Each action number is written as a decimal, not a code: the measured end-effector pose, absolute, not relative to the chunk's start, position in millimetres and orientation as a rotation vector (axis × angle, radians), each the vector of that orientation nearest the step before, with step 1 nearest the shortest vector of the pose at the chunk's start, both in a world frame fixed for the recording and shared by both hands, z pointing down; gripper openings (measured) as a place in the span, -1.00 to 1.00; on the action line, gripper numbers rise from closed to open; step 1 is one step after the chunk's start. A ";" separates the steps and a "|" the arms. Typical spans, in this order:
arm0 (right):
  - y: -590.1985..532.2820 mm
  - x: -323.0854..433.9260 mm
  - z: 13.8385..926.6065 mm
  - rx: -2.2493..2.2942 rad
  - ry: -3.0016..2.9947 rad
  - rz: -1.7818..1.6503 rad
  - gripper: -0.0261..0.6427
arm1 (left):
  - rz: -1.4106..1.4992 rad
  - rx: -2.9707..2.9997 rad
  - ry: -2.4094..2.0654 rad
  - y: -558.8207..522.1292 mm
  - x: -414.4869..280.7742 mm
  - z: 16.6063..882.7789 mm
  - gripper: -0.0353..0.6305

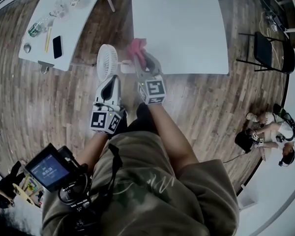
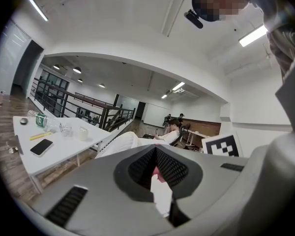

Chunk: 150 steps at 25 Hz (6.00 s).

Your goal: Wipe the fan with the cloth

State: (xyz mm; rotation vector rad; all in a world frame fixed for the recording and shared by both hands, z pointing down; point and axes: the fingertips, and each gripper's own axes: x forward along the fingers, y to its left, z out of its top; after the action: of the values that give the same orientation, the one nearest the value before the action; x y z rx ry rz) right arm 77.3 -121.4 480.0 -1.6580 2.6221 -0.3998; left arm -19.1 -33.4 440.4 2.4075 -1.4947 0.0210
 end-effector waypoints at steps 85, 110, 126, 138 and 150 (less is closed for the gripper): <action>-101.1 21.1 582.1 -1.582 2.802 -0.552 -0.63 | 0.064 2.305 -1.496 -32.8 -29.7 475.2 -0.83; -90.5 29.7 654.5 -1.693 2.911 -0.657 -0.65 | 0.083 2.265 -1.503 -31.8 -33.6 488.0 -0.83; -88.5 44.7 633.8 -1.660 3.018 -0.574 -0.64 | 0.036 2.340 -1.481 -32.9 -28.3 458.1 -0.83; -43.3 55.2 516.3 -1.539 2.822 -0.465 -0.64 | 0.067 2.390 -1.440 -14.8 -29.0 453.9 -0.83; -42.7 84.0 466.5 -1.451 2.749 -0.504 -0.64 | 0.161 2.459 -1.418 -9.1 11.6 476.4 -0.64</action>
State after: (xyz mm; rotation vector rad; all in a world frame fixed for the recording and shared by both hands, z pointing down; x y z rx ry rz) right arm 84.0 -42.7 466.5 -1.4507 2.7490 -0.5037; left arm 11.6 -9.1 476.4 2.4595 -1.4183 0.1611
